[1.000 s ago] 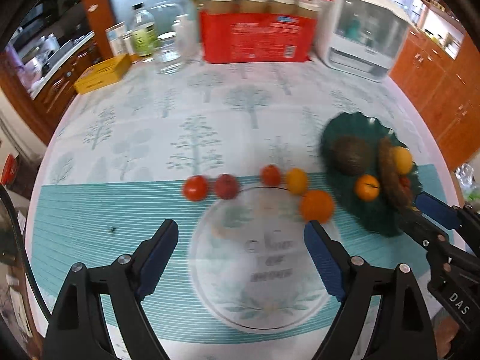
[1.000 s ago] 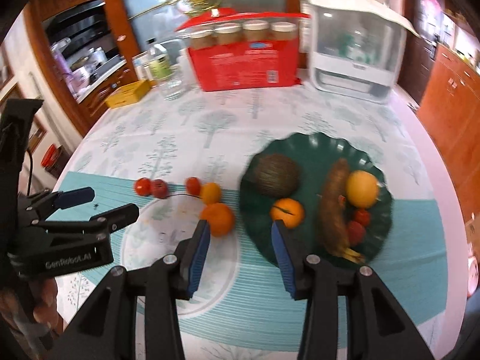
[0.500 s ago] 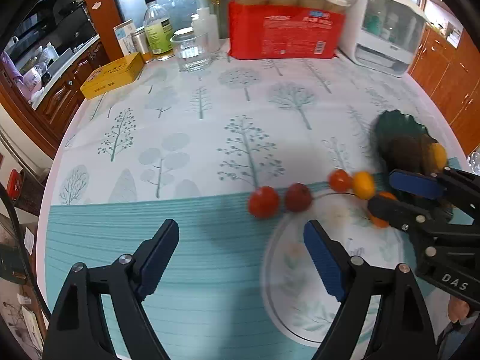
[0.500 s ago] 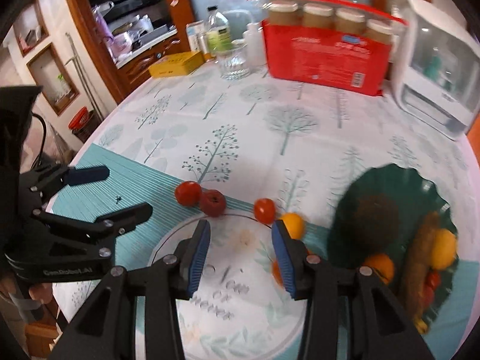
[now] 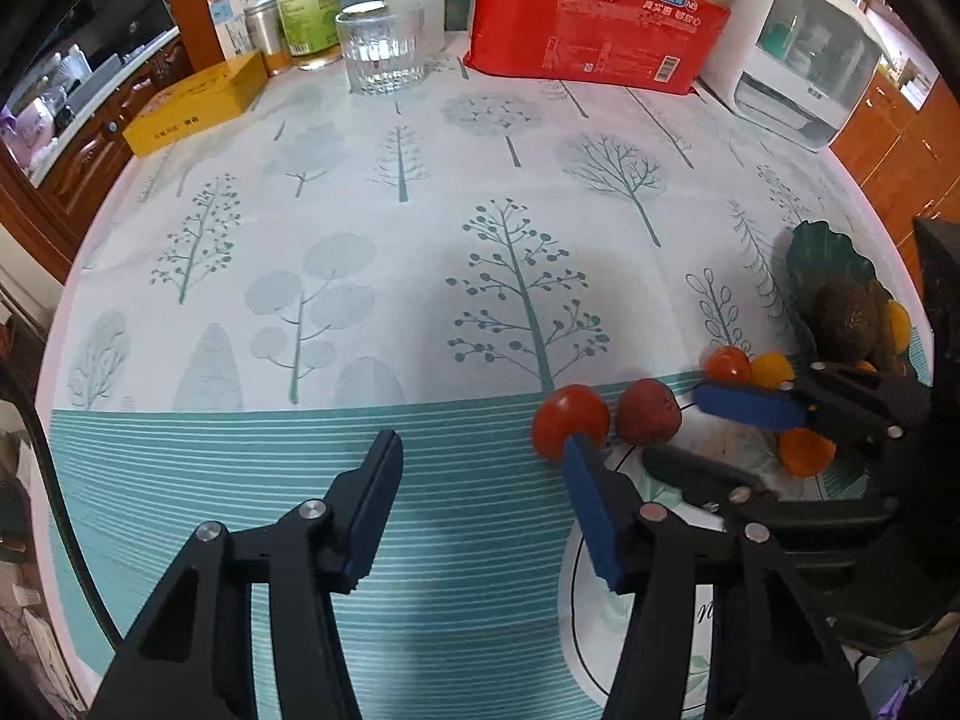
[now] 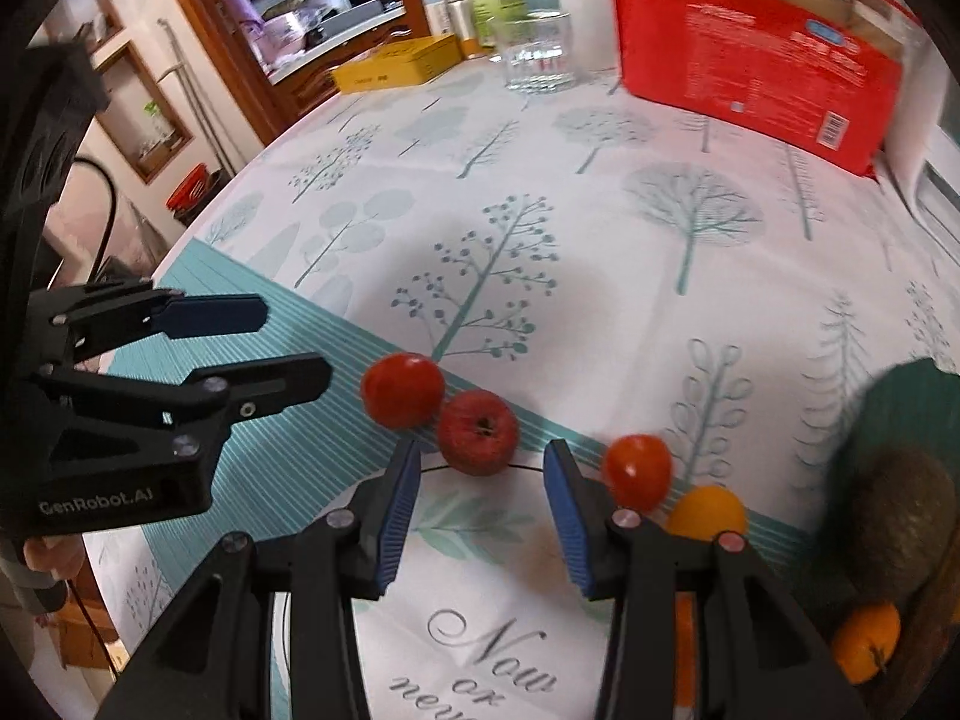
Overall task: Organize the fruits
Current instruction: 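Grasp a red cherry tomato with the left gripper while the right gripper grasps a red lychee, then carry the tomato and lychee onto the green plate and open both grippers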
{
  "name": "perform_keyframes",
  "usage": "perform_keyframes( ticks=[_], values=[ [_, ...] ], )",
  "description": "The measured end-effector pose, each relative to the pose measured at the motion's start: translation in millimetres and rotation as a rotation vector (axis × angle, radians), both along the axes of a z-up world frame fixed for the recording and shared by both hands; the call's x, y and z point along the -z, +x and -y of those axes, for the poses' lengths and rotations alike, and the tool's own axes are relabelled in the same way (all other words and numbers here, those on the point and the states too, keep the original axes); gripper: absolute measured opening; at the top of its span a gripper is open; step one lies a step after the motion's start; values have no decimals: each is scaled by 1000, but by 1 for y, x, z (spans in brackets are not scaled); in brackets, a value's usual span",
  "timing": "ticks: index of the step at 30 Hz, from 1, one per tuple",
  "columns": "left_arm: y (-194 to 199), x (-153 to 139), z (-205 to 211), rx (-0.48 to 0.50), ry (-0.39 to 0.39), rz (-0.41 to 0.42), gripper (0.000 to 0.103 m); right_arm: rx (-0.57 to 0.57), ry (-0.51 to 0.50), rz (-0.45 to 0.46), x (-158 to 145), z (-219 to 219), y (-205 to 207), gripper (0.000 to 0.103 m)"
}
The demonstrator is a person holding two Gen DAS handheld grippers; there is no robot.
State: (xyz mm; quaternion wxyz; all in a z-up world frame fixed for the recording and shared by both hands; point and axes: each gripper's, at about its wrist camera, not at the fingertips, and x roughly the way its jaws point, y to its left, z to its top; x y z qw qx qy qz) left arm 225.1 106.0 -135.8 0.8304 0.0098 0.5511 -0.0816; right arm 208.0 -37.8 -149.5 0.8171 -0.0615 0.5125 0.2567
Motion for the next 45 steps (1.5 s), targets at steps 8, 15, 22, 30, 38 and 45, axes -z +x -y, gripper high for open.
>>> perform_keyframes(
  ticks=[8,15,22,30,38,45],
  values=[
    [8,5,4,20,-28,-14,54,-22,10,13,12,-9,4,32],
    [13,15,13,35,-40,-36,54,-21,20,21,7,0,-6,31],
    [22,26,28,57,-49,-60,54,26,39,17,0,20,-9,31],
    [30,36,38,55,-62,-85,34,44,49,21,-4,28,-16,31],
    [24,35,42,45,-56,-79,32,54,55,27,-8,30,-25,31],
    [-4,13,55,61,-90,-55,31,75,70,43,-21,43,-43,31]
  ],
)
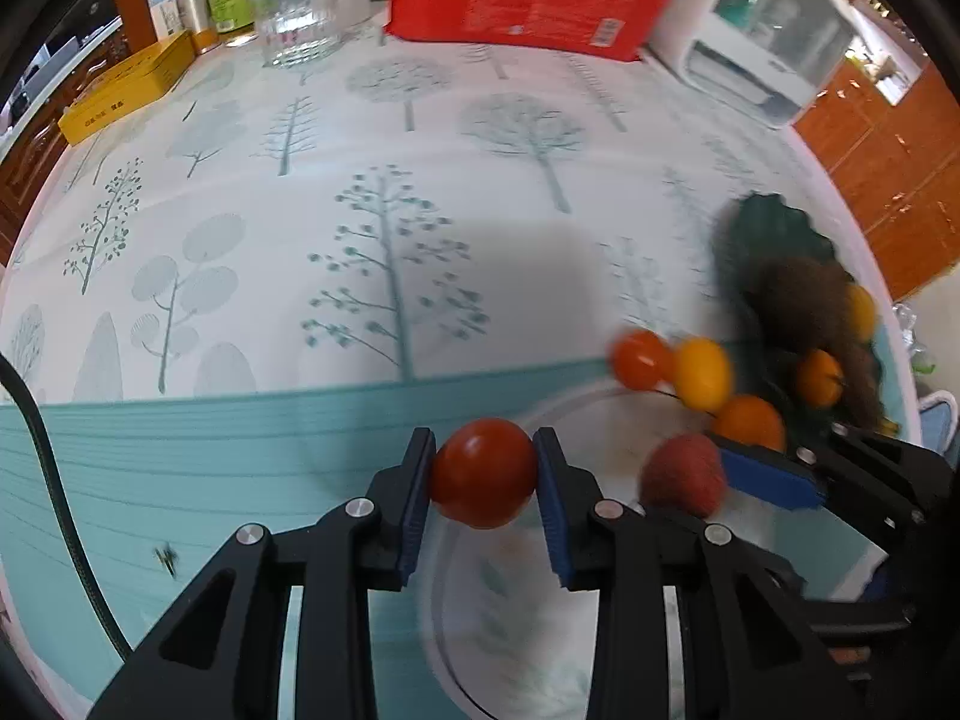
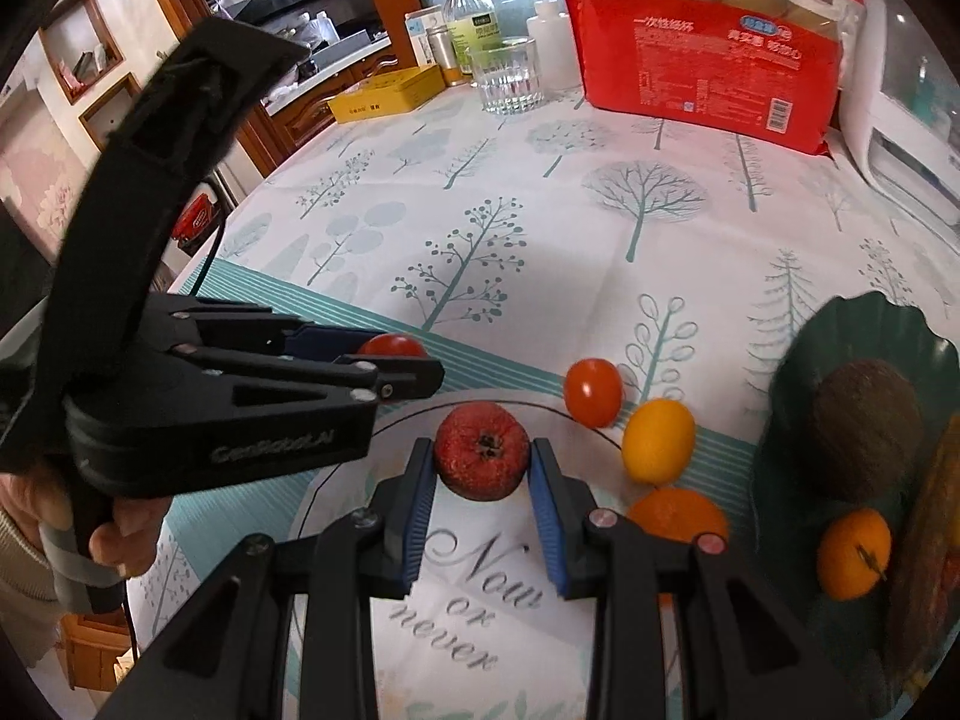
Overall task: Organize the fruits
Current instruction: 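Carry the tomato and lychee onto the green plate and open both grippers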
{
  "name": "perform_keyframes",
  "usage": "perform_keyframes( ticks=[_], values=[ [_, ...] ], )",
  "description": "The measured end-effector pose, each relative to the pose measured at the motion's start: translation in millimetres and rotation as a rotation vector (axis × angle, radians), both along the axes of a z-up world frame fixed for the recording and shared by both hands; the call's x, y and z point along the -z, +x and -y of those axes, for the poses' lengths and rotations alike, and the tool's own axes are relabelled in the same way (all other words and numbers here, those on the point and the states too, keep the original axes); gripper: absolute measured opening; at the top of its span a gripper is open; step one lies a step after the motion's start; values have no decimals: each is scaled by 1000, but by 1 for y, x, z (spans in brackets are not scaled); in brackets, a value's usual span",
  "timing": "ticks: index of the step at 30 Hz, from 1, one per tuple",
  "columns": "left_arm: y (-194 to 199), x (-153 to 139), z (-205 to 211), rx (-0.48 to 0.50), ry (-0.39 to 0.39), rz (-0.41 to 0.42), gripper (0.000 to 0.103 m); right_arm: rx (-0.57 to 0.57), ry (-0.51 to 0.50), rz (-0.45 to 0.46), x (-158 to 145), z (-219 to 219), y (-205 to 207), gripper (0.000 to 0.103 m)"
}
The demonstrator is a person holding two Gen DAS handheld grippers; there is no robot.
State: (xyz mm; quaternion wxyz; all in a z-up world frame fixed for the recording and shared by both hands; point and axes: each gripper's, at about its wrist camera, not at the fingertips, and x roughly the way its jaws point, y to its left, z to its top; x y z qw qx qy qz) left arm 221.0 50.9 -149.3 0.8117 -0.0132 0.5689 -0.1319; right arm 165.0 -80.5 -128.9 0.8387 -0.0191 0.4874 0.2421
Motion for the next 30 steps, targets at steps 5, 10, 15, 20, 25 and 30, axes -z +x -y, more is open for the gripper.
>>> perform_keyframes(
  ticks=[5,10,15,20,25,30],
  values=[
    [-31,-17,20,44,-12,18,31,40,23,-3,-7,23,-24,31],
    [-57,-30,50,110,-18,28,31,94,28,-6,-13,53,-49,31],
    [-70,-46,84,176,-48,45,31,173,29,2,-20,89,-69,31],
    [-69,-67,127,270,-31,93,31,275,11,25,-32,126,-79,31],
    [-48,-91,166,356,7,156,31,366,-23,51,-53,157,-70,31],
    [-16,-112,198,420,69,203,31,420,-48,93,-76,182,-49,31]
  ],
)
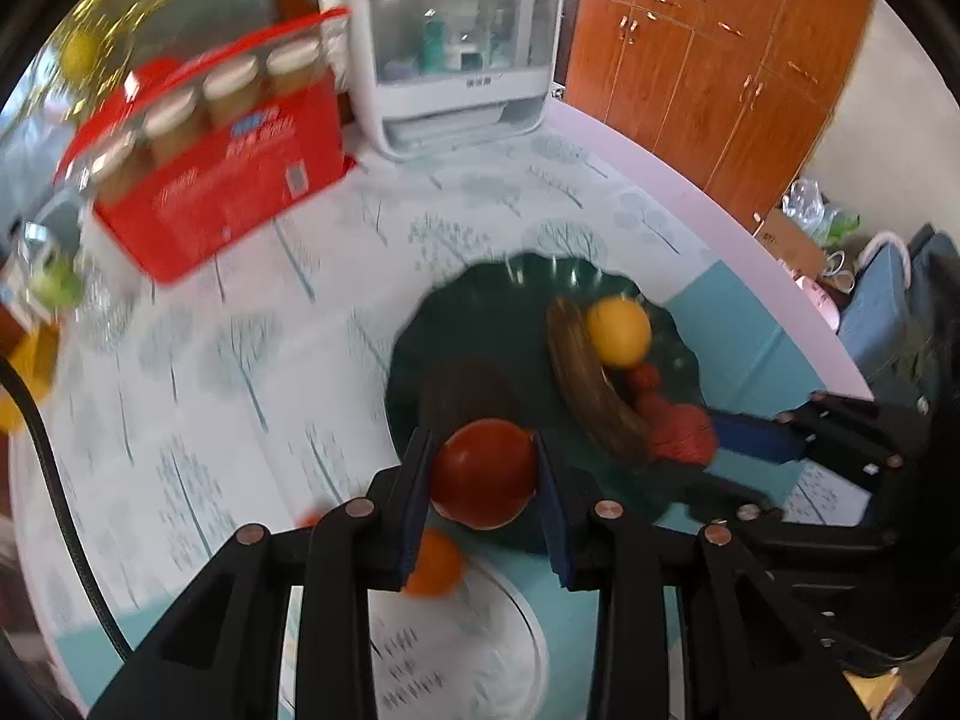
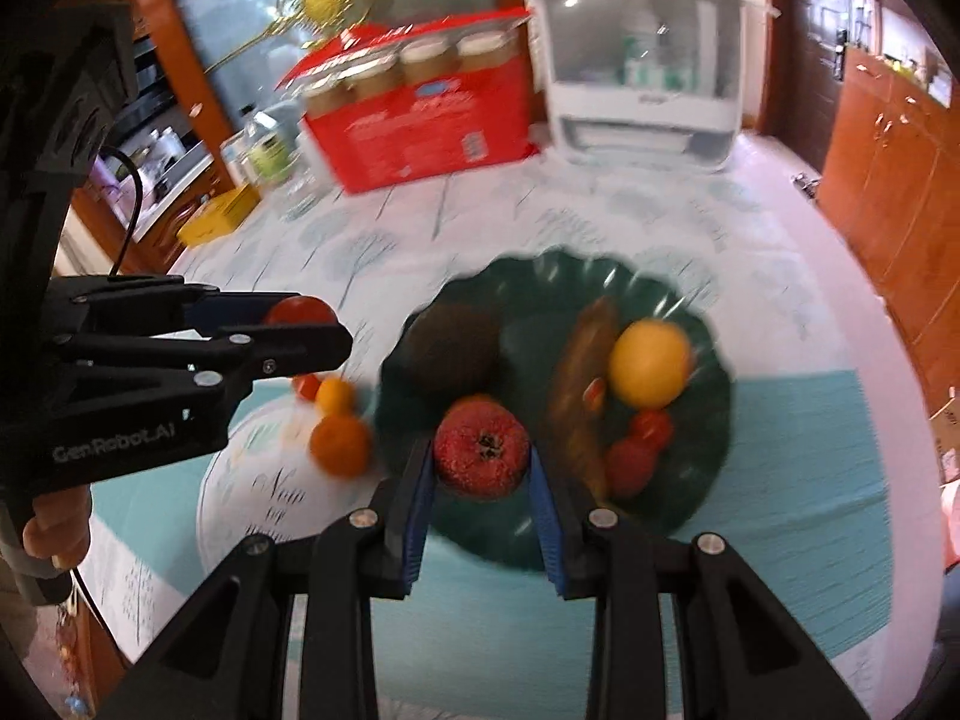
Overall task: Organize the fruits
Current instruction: 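Carry the tomato and lychee onto the green plate and open both grippers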
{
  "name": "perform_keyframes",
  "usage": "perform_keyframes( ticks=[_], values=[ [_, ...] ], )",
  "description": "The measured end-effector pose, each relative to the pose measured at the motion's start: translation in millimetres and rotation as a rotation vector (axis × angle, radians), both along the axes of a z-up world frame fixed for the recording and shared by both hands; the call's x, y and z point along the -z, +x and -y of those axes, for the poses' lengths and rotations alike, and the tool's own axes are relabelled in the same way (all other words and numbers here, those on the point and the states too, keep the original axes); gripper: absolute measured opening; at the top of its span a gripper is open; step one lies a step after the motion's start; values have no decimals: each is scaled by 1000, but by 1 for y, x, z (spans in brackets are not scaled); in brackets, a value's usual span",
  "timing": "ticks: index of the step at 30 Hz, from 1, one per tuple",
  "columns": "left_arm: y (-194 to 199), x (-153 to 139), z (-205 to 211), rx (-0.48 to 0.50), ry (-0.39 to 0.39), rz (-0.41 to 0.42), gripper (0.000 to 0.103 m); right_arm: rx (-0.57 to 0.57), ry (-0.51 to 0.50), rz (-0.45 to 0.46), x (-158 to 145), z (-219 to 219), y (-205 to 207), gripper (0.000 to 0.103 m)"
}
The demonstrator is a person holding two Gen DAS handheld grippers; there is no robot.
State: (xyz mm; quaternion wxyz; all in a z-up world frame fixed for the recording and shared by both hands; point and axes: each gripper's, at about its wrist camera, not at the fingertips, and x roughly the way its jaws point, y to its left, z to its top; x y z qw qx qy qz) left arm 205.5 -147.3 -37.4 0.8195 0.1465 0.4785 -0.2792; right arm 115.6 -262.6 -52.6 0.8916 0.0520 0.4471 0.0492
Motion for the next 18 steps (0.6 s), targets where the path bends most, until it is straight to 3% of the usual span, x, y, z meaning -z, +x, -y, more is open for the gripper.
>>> perform_keyframes(
  ticks=[4,8,18],
  values=[
    [30,-8,19,15,30,12,31,32,-31,20,-12,12,25,31],
    [60,-1,30,-2,25,-23,31,49,-28,5,-5,17,46,31],
    [104,67,46,-51,32,-166,31,56,-9,-143,63,7,71,31]
  ],
)
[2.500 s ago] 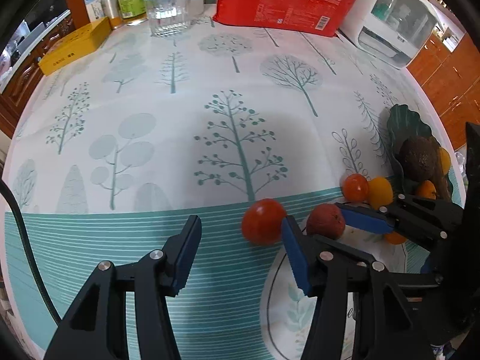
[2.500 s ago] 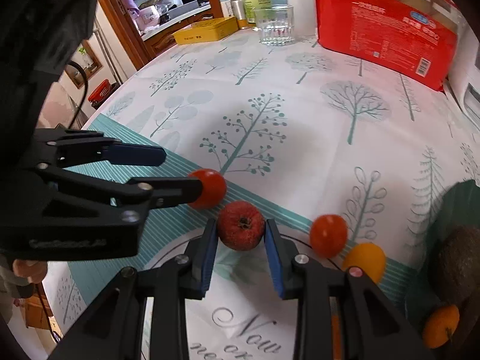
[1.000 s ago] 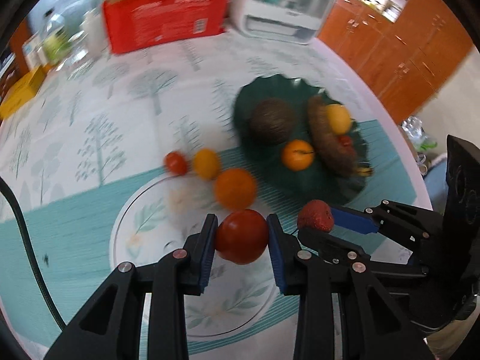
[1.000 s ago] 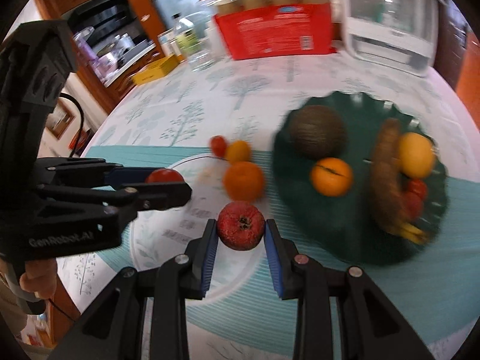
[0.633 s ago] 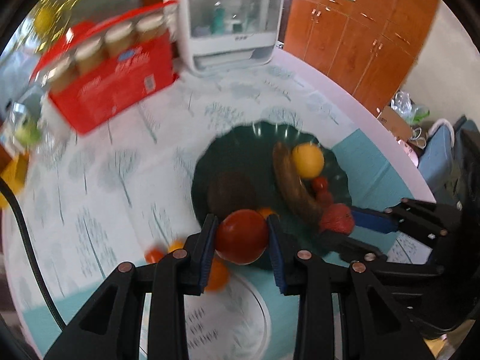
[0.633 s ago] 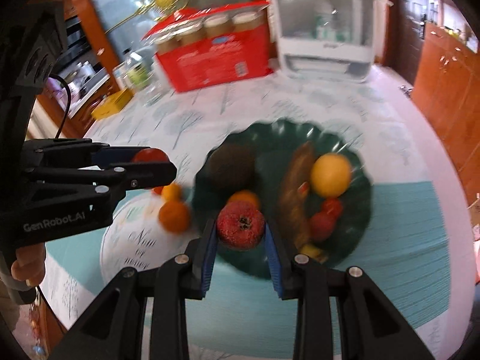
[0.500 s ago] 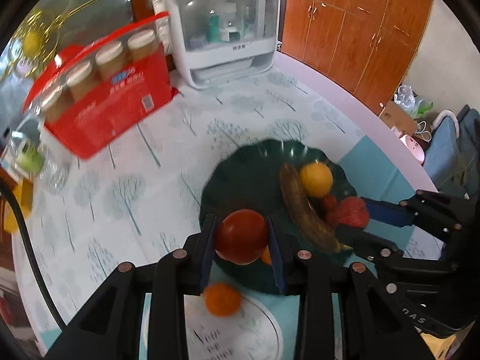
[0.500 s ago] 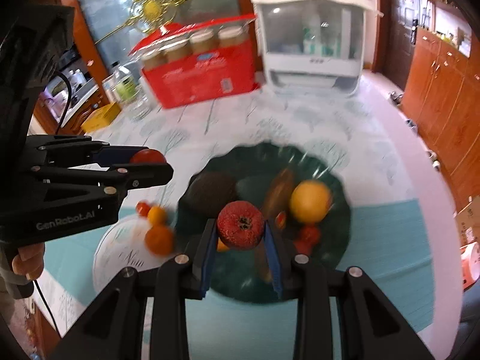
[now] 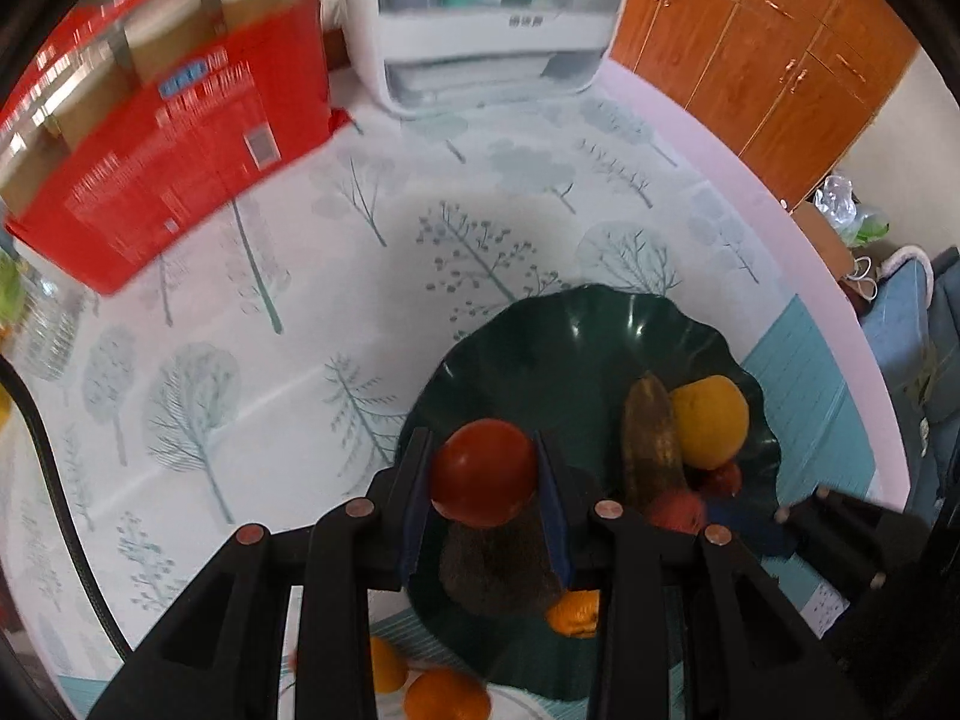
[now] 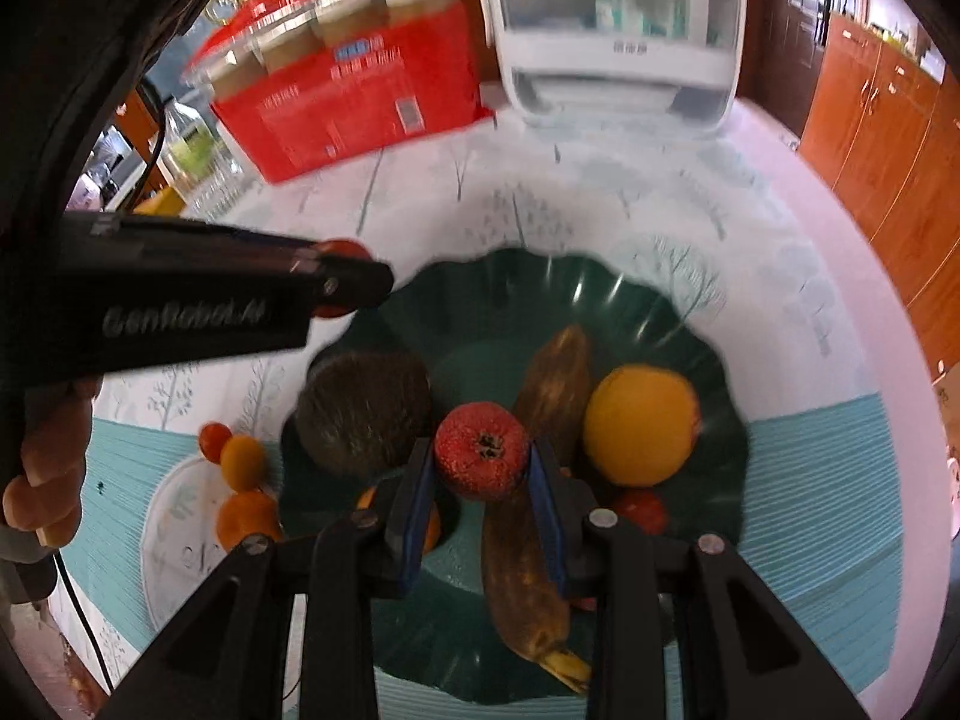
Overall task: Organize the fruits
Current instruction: 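Carry the tomato and lychee onto the green plate and open both grippers, then withdraw both grippers from the plate toward the mandarin and small tomato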
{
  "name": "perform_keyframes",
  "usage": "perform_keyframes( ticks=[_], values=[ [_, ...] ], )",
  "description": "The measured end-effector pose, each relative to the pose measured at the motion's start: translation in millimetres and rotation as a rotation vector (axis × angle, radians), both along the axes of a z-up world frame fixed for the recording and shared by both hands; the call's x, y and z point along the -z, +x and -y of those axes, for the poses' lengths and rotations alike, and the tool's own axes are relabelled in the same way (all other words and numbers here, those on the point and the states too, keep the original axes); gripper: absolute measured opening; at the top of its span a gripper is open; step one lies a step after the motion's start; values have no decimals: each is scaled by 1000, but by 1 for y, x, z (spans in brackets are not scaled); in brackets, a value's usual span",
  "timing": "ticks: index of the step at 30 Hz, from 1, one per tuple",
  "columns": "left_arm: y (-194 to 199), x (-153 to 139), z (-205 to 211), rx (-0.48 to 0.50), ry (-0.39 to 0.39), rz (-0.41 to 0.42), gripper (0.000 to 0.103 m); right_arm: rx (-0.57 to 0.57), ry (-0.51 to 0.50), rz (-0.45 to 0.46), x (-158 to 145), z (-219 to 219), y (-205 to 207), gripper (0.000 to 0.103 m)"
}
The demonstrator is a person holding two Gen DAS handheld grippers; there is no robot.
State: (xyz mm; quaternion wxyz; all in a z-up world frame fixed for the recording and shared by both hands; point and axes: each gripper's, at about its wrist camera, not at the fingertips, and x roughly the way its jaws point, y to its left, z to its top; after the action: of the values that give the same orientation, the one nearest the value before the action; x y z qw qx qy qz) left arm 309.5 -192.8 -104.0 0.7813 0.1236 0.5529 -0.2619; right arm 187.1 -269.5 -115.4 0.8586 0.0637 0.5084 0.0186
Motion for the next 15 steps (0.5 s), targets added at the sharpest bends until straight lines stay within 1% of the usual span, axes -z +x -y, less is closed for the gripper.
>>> perform_keyframes(
  ticks=[2,6,10,15],
  values=[
    [3,10,2,-12,2,-16,31,-2,-18,12,0,-3,-1,32],
    [3,21,7,-4,12,-28,32,-1,1,5,0,-3,-1,33],
    [0,22,10,12,27,-7,34,5,34,4,0,0,0,36],
    [-6,18,8,8,30,1,35,12,39,5,-1,1,-1,37]
  ],
)
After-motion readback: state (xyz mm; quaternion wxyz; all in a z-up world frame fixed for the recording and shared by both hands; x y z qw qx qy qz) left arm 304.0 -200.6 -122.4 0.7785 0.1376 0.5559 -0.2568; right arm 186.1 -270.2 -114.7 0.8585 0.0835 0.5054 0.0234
